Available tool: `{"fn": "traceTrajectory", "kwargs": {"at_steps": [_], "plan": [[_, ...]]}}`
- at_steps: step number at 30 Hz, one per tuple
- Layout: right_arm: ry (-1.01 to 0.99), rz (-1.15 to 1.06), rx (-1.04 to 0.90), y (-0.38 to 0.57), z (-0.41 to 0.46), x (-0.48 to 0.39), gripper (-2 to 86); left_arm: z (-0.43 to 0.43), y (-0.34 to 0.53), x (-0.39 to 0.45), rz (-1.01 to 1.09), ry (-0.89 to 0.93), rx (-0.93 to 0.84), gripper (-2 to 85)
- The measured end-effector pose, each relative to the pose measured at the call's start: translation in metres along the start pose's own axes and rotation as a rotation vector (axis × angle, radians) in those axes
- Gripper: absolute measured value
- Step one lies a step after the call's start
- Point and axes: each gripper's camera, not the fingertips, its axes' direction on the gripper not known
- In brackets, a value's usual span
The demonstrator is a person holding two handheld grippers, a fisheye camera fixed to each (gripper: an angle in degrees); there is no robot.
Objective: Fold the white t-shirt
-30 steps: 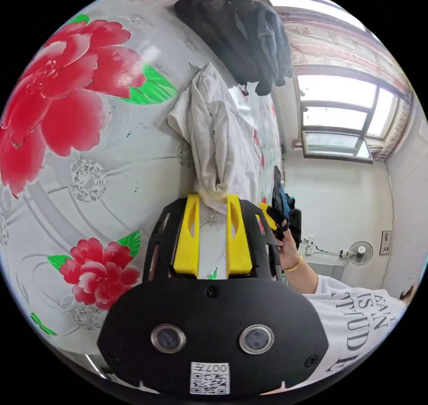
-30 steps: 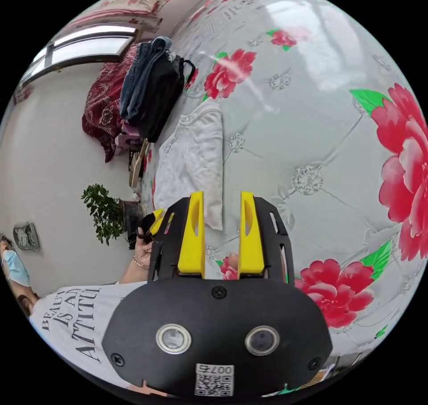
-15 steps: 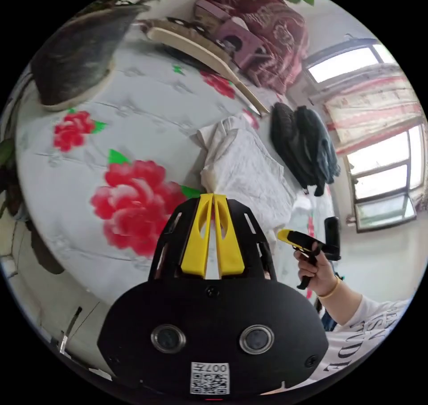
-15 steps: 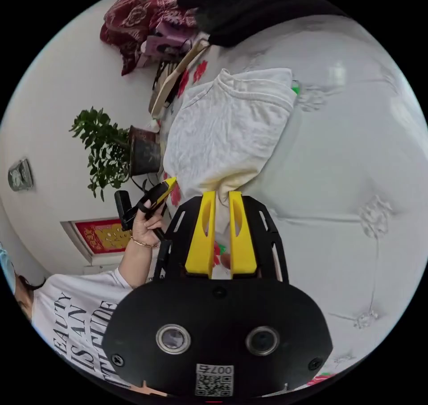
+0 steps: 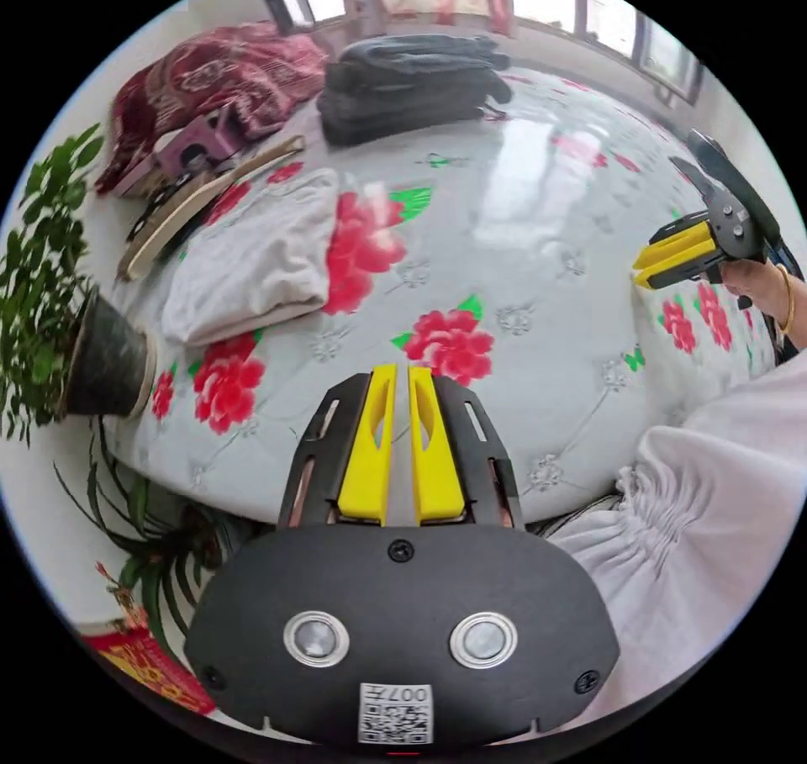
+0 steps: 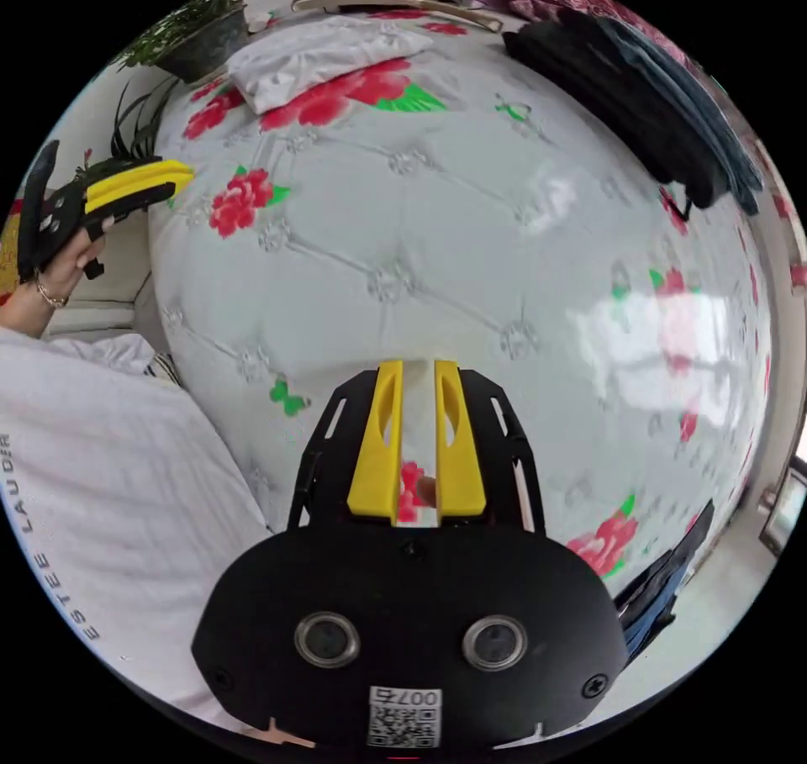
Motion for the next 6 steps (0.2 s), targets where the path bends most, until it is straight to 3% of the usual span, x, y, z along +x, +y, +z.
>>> {"fn": "traceTrajectory", "kwargs": {"at_steps": [3,6], "plan": [[-0.025,0.154,-0.011,0.059,0.010,-0.005,3.7,0.010,-0.034,0.053,0.130,0.103,-0.026,0.3],[-0.076,0.333,0.145,0.090,0.009,-0.020,2.6,0.020,-0.057,0.102,0.231,0.166,-0.059,-0.1]]}}
